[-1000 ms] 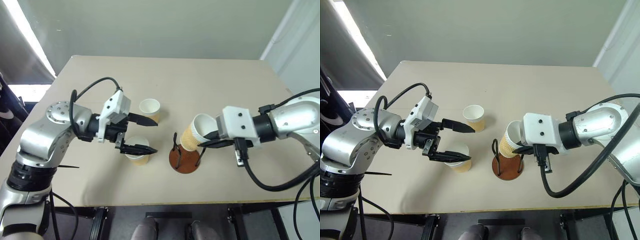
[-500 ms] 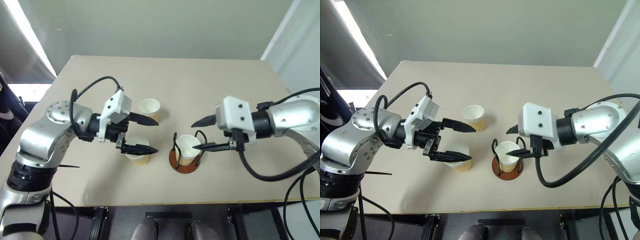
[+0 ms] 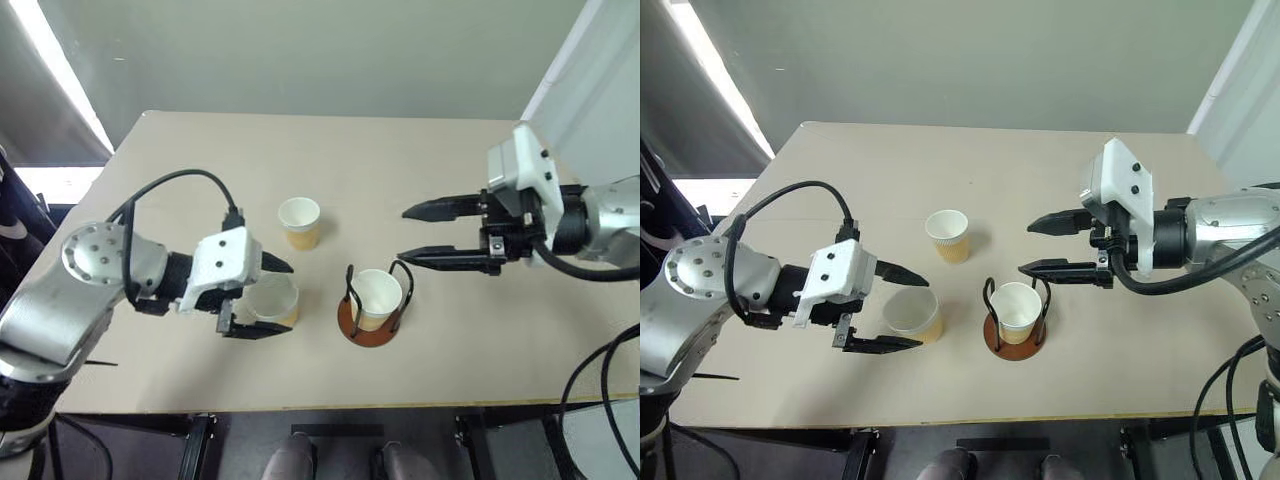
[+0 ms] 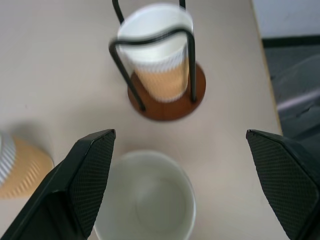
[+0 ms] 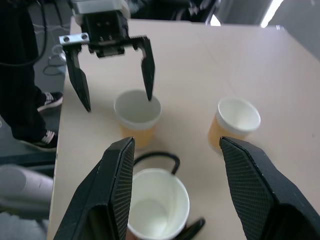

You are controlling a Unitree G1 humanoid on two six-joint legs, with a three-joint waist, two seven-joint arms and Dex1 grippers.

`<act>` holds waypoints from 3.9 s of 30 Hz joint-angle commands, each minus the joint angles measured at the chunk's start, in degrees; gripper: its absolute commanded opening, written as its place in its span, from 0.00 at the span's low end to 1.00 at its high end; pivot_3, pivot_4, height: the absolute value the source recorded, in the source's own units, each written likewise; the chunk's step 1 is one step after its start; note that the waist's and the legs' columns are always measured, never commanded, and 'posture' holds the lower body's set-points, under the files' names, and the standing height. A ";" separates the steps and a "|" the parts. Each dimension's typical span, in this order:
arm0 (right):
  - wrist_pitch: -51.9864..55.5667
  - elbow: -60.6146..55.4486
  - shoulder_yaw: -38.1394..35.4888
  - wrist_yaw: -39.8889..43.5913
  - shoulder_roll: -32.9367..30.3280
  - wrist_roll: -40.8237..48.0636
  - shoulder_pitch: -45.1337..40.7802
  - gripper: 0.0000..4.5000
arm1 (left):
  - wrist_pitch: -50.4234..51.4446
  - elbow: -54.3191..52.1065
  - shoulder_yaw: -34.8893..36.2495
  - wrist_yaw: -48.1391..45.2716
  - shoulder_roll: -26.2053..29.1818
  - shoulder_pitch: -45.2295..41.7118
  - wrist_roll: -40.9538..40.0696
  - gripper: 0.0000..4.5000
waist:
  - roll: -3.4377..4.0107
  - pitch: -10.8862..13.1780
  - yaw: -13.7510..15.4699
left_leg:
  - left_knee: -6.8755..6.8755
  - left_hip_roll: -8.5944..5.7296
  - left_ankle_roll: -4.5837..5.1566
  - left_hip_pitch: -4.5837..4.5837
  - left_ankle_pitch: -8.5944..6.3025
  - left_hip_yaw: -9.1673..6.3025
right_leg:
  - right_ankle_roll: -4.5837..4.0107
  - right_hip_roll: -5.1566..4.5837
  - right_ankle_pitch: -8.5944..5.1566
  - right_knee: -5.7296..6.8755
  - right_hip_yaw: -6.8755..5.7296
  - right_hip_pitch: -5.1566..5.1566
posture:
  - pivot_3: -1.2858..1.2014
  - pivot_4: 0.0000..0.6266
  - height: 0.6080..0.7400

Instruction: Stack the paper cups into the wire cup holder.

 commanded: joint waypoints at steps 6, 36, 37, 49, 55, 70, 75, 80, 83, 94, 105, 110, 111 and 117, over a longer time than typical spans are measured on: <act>0.06 1.57 -1.87 1.82 -3.10 3.04 -2.00 0.60 | -5.22 -2.41 1.17 2.26 3.34 4.36 6.65 1.00 | 0.00 0.00 -0.01 | -0.04 0.00 -0.02 0.00 0.00 0.00 | -0.05 0.00 -0.03 0.04 0.00 -0.04 | 0.52 0.24 1.00; 0.01 1.43 -2.40 0.99 -5.35 3.96 -1.55 0.60 | -10.86 3.17 -9.64 -0.35 0.86 -1.01 17.11 1.00 | 0.00 0.00 -0.02 | -0.04 0.01 -0.10 -0.02 -0.07 0.00 | -0.10 0.00 -0.05 0.13 -0.01 -0.13 | 0.52 0.24 1.00; -0.15 1.42 -2.68 1.19 -5.24 4.31 -1.38 0.60 | -11.17 3.44 -9.77 -0.47 0.82 -0.96 17.33 1.00 | 0.00 0.00 -0.02 | -0.04 0.00 -0.10 -0.02 -0.07 -0.01 | -0.10 0.00 -0.05 0.13 -0.01 -0.13 | 0.52 0.24 1.00; -6.49 -1.37 -2.47 10.31 -9.42 4.47 3.28 0.60 | -14.33 6.64 -10.81 -2.52 0.35 -1.81 19.52 1.00 | 0.00 0.00 -0.02 | -0.03 0.00 -0.09 -0.04 -0.07 -0.01 | -0.10 0.00 -0.05 0.13 -0.01 -0.12 | 0.52 0.24 1.00; -8.21 -0.87 -1.71 10.26 -9.60 3.06 3.49 0.61 | -15.24 7.37 -10.92 -4.41 0.35 -1.59 19.55 0.86 | 0.00 0.00 -0.10 | -0.02 0.01 -0.09 -0.03 -0.07 0.00 | -0.10 0.00 -0.06 0.18 0.00 -0.15 | 0.52 0.24 1.00; -7.24 -0.64 -1.47 9.08 -9.08 3.26 3.30 0.61 | -15.15 7.54 -10.61 -9.32 -0.26 -3.24 18.09 0.01 | 0.00 0.00 -0.07 | -0.01 0.01 -0.08 -0.04 -0.08 0.00 | -0.10 0.00 -0.05 0.18 0.00 -0.14 | 0.52 0.24 1.00; -8.63 -0.78 -2.08 8.71 -8.23 2.93 3.97 0.61 | -14.55 8.76 -9.84 -10.27 -0.35 -5.65 17.00 0.01 | 0.00 0.00 -0.07 | 0.00 0.01 -0.07 -0.04 -0.08 0.00 | -0.10 0.00 -0.05 0.18 -0.01 -0.14 | 0.52 0.24 1.00; -12.10 0.12 -2.09 10.91 -8.21 1.70 5.71 0.61 | -8.29 9.56 -5.87 -10.98 -1.78 -11.46 9.04 0.01 | 0.00 0.00 0.01 | 0.02 0.01 -0.07 -0.06 -0.08 0.00 | -0.09 -0.01 -0.05 0.19 -0.01 -0.14 | 0.52 0.24 1.00; -13.60 0.56 -1.93 12.12 -8.66 0.83 6.47 0.61 | -5.62 11.07 -4.21 -10.99 -1.92 -15.44 6.13 0.01 | 0.00 0.00 -0.03 | 0.02 0.01 -0.07 -0.07 -0.08 0.01 | -0.10 -0.01 -0.05 0.18 -0.01 -0.14 | 0.52 0.24 1.00; -15.56 1.65 -0.50 13.15 -9.93 -3.43 8.79 0.61 | -0.32 15.04 -4.01 -13.74 -5.17 -29.35 -1.98 0.01 | 0.00 0.00 -0.04 | 0.04 0.01 -0.06 -0.07 -0.07 0.01 | -0.08 -0.01 -0.05 0.17 -0.01 -0.11 | 0.52 0.24 1.00; -8.86 -1.12 -6.83 8.46 -11.79 2.58 8.00 0.61 | -4.08 22.66 -10.43 -20.83 -13.35 -39.12 -1.29 0.01 | 0.00 0.00 0.13 | 0.08 0.02 0.00 -0.09 -0.05 0.01 | -0.03 -0.02 -0.02 0.09 -0.01 -0.06 | 0.52 0.24 1.00; -6.13 -1.51 -11.48 5.75 -14.08 5.08 7.70 0.61 | -6.84 26.19 -13.32 -22.57 -16.12 -41.60 -0.84 0.01 | -0.01 0.00 0.13 | 0.06 0.02 0.02 -0.12 -0.06 0.01 | 0.01 -0.02 0.00 0.01 -0.01 -0.06 | 0.52 0.24 1.00; -5.76 -1.54 -12.51 5.31 -14.60 5.60 7.68 0.61 | -7.42 26.85 -14.08 -22.59 -16.62 -42.09 -0.92 0.01 | -0.01 0.00 0.15 | 0.06 0.03 0.02 -0.13 -0.06 0.01 | 0.01 -0.02 0.00 0.01 -0.01 -0.06 | 0.52 0.24 1.00; -3.06 -2.39 -19.12 3.36 -17.27 8.89 9.72 0.61 | -10.94 30.14 -19.01 -22.59 -19.44 -44.55 -1.53 0.01 | -0.01 0.00 0.41 | 0.09 0.02 0.05 -0.22 -0.08 0.00 | 0.08 -0.02 0.01 -0.04 -0.01 -0.08 | 0.52 0.24 1.00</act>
